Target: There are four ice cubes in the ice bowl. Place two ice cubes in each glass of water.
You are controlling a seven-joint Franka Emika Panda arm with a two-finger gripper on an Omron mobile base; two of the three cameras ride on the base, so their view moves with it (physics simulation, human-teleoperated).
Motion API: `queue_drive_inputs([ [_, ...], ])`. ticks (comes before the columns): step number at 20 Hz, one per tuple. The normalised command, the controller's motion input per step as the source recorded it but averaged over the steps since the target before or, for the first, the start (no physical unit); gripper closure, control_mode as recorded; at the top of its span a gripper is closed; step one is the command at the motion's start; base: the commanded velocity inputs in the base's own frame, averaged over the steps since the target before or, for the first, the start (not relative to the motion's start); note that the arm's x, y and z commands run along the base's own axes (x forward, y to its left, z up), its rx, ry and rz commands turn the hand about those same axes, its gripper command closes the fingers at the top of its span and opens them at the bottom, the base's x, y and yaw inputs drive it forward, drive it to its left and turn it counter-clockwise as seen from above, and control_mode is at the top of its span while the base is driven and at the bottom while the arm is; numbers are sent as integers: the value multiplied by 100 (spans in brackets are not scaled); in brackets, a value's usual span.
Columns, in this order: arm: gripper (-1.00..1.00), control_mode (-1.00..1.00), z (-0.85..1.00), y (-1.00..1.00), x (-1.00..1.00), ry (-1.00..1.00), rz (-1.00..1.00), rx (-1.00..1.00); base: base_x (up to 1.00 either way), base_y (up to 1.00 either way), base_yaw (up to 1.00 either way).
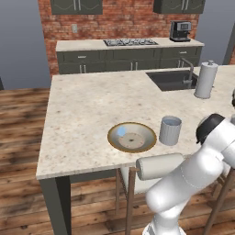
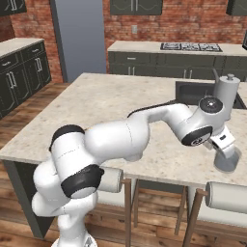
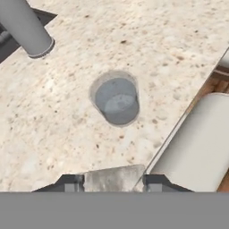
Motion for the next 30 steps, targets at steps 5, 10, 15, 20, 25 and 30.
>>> queue_drive_inputs([
  [5,100,-100,-5,-38,28,2,0,2,0,0,0],
  [10,100,-100,0,-41,26,7,0,10,0,0,0],
  [15,100,-100,1,-36,30,7,0,13,0,0,0],
  [20,100,-100,0,-16,14,5,0,6,0,0,0],
  [25,100,-100,-16,-2,6,2,0,0,0,0,0],
  [30,100,-100,-34,0,22,0,0,0,0,0,0],
])
